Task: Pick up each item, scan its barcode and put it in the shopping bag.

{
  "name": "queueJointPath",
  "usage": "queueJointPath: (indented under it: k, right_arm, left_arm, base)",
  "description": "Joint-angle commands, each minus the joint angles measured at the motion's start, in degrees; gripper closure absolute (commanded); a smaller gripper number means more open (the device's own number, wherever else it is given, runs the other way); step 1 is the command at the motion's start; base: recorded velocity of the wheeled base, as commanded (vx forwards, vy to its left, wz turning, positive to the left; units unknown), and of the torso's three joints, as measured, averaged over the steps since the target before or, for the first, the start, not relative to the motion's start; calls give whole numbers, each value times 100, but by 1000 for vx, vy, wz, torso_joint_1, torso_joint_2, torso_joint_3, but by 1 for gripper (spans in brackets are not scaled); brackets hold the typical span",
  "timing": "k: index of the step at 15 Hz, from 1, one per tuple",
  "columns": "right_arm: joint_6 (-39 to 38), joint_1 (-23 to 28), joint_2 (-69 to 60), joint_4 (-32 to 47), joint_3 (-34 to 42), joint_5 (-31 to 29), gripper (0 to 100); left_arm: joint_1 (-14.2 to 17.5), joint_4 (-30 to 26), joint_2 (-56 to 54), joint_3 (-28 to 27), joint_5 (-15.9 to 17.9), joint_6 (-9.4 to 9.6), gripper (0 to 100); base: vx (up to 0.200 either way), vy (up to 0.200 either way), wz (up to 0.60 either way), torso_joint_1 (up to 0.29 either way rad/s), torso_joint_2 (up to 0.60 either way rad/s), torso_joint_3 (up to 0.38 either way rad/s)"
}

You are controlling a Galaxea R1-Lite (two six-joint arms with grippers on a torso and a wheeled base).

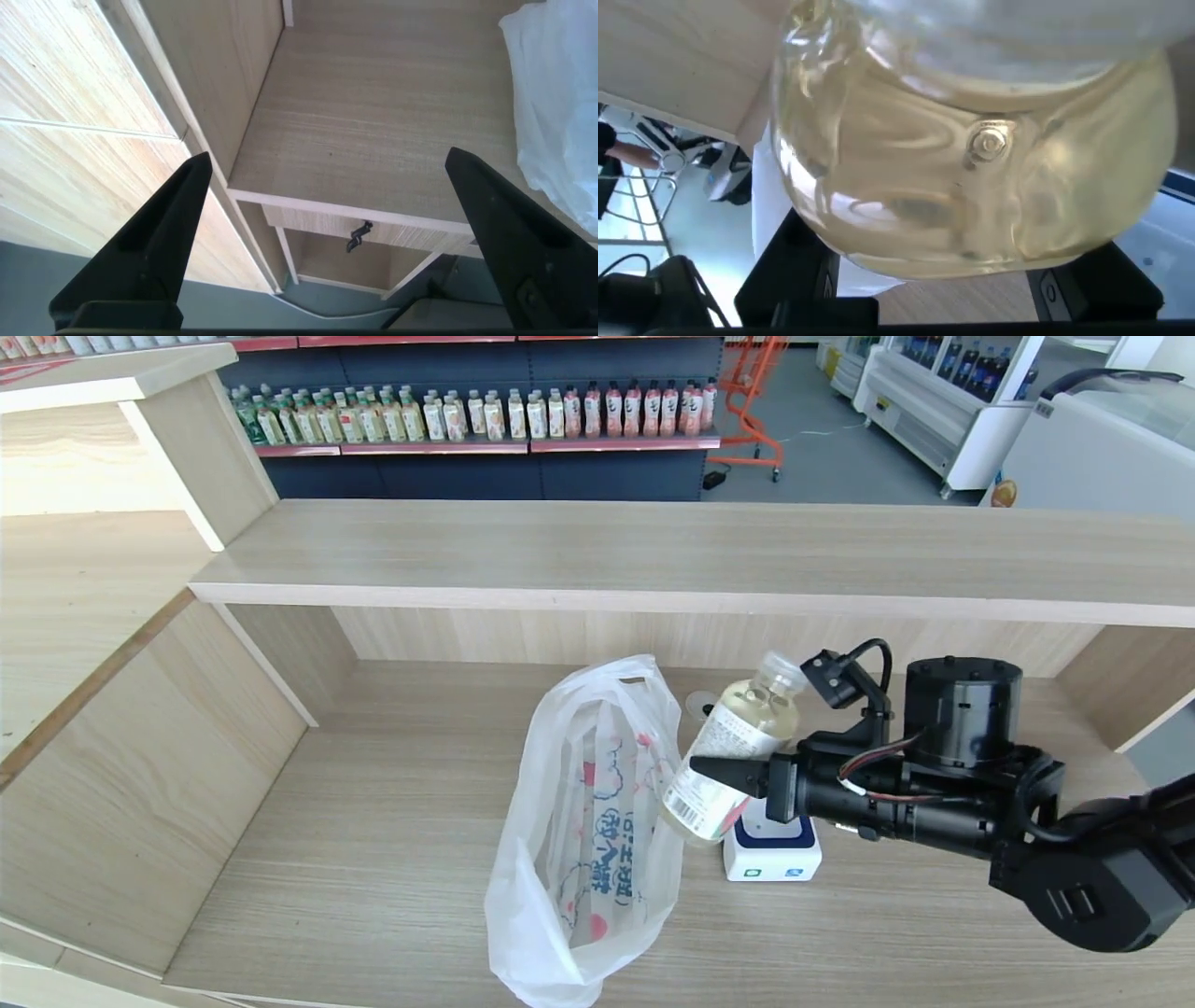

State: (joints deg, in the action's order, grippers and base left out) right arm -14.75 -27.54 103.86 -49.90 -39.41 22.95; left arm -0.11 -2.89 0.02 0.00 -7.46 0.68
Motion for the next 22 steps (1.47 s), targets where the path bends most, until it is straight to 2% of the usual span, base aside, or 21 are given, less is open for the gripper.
queueJointPath:
  k: [1, 8, 10, 11, 13, 18, 20, 21, 22]
  right_arm:
    - [262, -243, 688, -231, -58, 16, 100]
    - [1334, -955, 2059, -925, -805, 34, 100]
    - [2117, -1078, 2569, -1233, -1156, 34, 100]
    - [2196, -1087, 2621, -1259, -1192, 34, 100]
    - [2873, -1096, 3017, -1453, -1482, 34, 100]
    - [3127, -1096, 3694, -2314, -1640, 7, 100]
    - [3127, -1096, 3808, -2437, -1798, -2, 100]
    - [3136, -1096, 3826, -2437, -1877, -2, 0]
    - [3075, -1087, 3782, -2428, -1921, -2, 0]
  left_arm:
    - [2, -1, -2, 0, -1, 2, 0]
    - [2, -1, -2, 0, -1, 2, 0]
    - [2, -1, -2, 0, -1, 2, 0]
    - [-7, -1, -2, 0, -1, 2, 0]
    - [2, -1, -2, 0, -1, 2, 0]
    - [2, -1, -2, 0, -1, 2, 0]
    - [2, -1, -2, 0, -1, 2, 0]
    - [2, -1, -2, 0, -1, 2, 0]
    - [2, -1, -2, 0, -1, 2, 0]
  base:
    - [0, 0, 0, 0, 0, 0]
    - [0, 0, 0, 0, 0, 0]
    - [0, 0, 0, 0, 0, 0]
    - [0, 0, 0, 0, 0, 0]
    - [0, 0, 0, 0, 0, 0]
    - [0, 0, 0, 0, 0, 0]
    - [0, 0, 0, 0, 0, 0]
    - [0, 0, 0, 0, 0, 0]
    - [0, 0, 0, 0, 0, 0]
